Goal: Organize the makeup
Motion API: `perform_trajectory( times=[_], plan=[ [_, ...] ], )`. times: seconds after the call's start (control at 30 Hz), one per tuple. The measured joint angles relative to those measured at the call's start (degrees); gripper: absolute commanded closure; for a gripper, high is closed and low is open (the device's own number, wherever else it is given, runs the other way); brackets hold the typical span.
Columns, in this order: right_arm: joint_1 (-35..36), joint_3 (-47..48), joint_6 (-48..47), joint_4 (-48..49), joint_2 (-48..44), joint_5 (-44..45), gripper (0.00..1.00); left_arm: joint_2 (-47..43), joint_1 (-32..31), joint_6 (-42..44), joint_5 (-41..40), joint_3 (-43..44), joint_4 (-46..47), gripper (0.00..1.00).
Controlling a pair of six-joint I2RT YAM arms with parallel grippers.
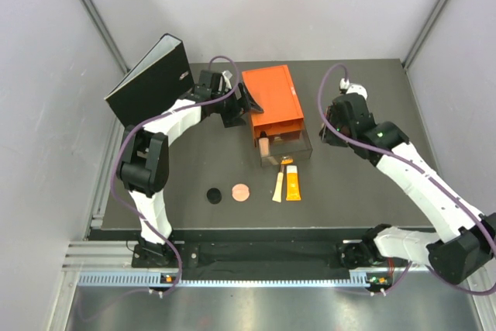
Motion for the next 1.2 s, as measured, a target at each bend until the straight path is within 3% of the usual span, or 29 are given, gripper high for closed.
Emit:
perform_trajectory(
  times=[0.57, 1.2],
  plan=[
    [9.60, 4.90, -0.31, 5.68, 12.48, -4.90, 1.00, 0.11, 0.00, 0.02, 0.09, 0.11, -0.22, 0.06],
    [12.70, 8.33, -0.81, 8.15, 22.93, -10.58, 0.92, 0.11, 0.00, 0.02, 0.07, 0.11, -0.24, 0.06]
  ],
)
